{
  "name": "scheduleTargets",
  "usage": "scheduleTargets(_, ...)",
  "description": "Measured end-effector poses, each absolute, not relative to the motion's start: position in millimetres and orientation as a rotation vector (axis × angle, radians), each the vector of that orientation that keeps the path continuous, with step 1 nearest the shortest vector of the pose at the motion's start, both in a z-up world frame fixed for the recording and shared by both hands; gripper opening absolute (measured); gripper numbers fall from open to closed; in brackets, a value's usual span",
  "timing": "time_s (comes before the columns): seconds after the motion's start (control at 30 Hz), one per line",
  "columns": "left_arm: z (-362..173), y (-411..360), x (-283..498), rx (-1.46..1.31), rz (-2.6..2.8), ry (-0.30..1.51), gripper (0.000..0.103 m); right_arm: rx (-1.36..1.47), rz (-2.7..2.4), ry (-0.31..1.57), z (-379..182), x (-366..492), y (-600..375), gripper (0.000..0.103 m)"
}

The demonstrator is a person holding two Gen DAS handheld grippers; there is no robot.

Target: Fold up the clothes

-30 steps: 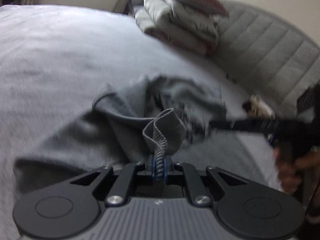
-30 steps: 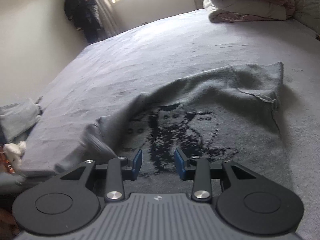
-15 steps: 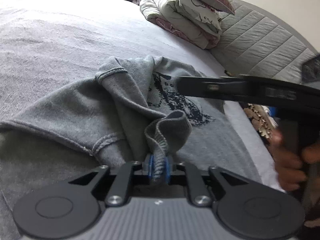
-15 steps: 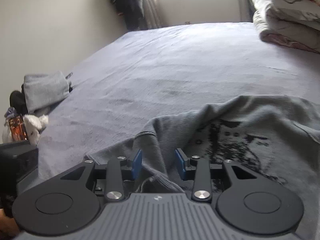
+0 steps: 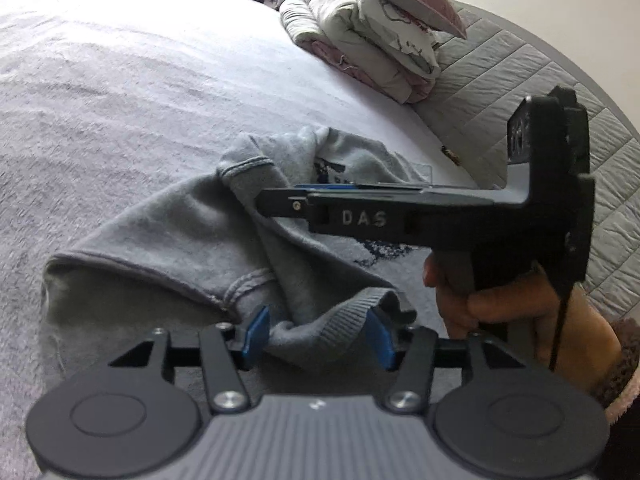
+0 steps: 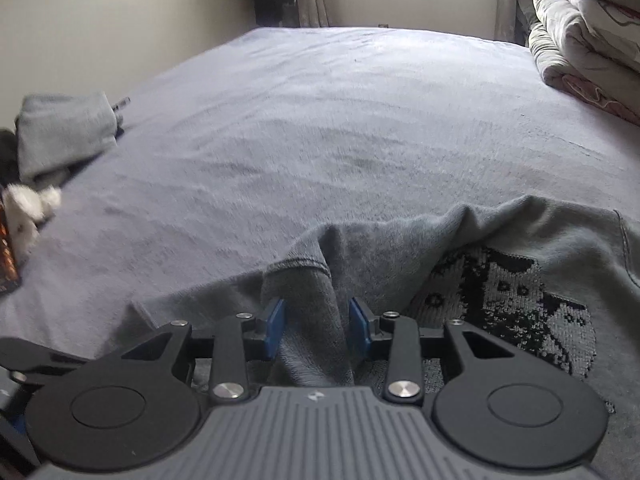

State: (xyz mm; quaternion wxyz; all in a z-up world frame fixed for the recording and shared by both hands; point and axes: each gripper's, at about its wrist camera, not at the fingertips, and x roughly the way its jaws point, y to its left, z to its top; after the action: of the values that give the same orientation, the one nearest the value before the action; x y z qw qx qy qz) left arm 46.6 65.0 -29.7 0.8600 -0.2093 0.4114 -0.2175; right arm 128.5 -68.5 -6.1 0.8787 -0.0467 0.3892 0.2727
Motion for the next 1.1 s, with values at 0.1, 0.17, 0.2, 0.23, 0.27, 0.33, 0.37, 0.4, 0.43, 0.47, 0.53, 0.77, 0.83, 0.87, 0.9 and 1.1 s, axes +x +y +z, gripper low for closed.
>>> scheduleTargets(0.1, -28.3, 64.4, 46.1, -0.439, -0.452, 0.866, 0.055, -0.056, 0.518, 0.818, -7.3, 127.3, -79.8, 0.006)
scheduleTargets(0.17, -25.1, 62.9, 44.9, -0.433, -0.453, 0.858, 0.056, -0.024, 0.494, 0.799, -3.4, 123.0, -89.8, 0.006)
scheduleTargets(0.2, -23.6, 61.8, 44.4, -0.430, -0.453, 0.852, 0.056, -0.011, 0.483, 0.789, 0.3, 119.6, -96.5, 0.006)
scheduleTargets(0.23, -22.3, 60.6, 44.1, -0.428, -0.453, 0.846, 0.056, 0.001, 0.472, 0.779, 4.0, 116.2, -103.2, 0.006)
scheduleTargets(0.27, -21.0, 59.5, 43.7, -0.425, -0.454, 0.840, 0.056, 0.012, 0.466, 0.772, 7.6, 112.3, -110.2, 0.006)
scheduleTargets(0.33, -18.6, 57.5, 43.7, -0.431, -0.458, 0.826, 0.057, 0.035, 0.455, 0.759, 14.9, 104.3, -124.2, 0.006)
scheduleTargets(0.37, -17.5, 56.6, 43.8, -0.435, -0.460, 0.819, 0.057, 0.041, 0.450, 0.756, 17.7, 99.9, -129.8, 0.006)
scheduleTargets(0.4, -16.4, 55.6, 43.9, -0.439, -0.462, 0.812, 0.057, 0.047, 0.446, 0.754, 19.9, 94.9, -135.7, 0.006)
scheduleTargets(0.43, -15.3, 54.7, 44.0, -0.442, -0.465, 0.805, 0.057, 0.050, 0.442, 0.756, 21.2, 91.6, -141.1, 0.006)
scheduleTargets(0.47, -14.2, 53.8, 44.1, -0.446, -0.467, 0.798, 0.057, 0.054, 0.436, 0.759, 21.7, 88.2, -146.1, 0.006)
scheduleTargets(0.53, -12.5, 51.9, 44.5, -0.453, -0.469, 0.787, 0.057, 0.065, 0.426, 0.778, 19.0, 82.1, -154.1, 0.006)
scheduleTargets(0.77, -16.6, 46.8, 49.0, -0.444, -0.437, 0.791, 0.058, 0.082, 0.374, 0.937, -18.3, 79.0, -175.1, 0.006)
scheduleTargets(0.83, -20.3, 47.0, 50.6, -0.441, -0.425, 0.804, 0.059, 0.086, 0.382, 0.947, -24.7, 78.3, -178.2, 0.007)
scheduleTargets(0.87, -22.2, 47.1, 51.6, -0.440, -0.416, 0.811, 0.059, 0.093, 0.387, 0.944, -24.0, 78.4, -180.2, 0.007)
scheduleTargets(0.9, -24.3, 47.5, 52.8, -0.440, -0.409, 0.817, 0.059, 0.101, 0.393, 0.941, -22.9, 78.6, -182.3, 0.008)
scheduleTargets(1.1, -33.9, 47.1, 59.7, -0.454, -0.389, 0.850, 0.059, 0.140, 0.421, 0.876, -5.0, 82.0, -189.5, 0.028)
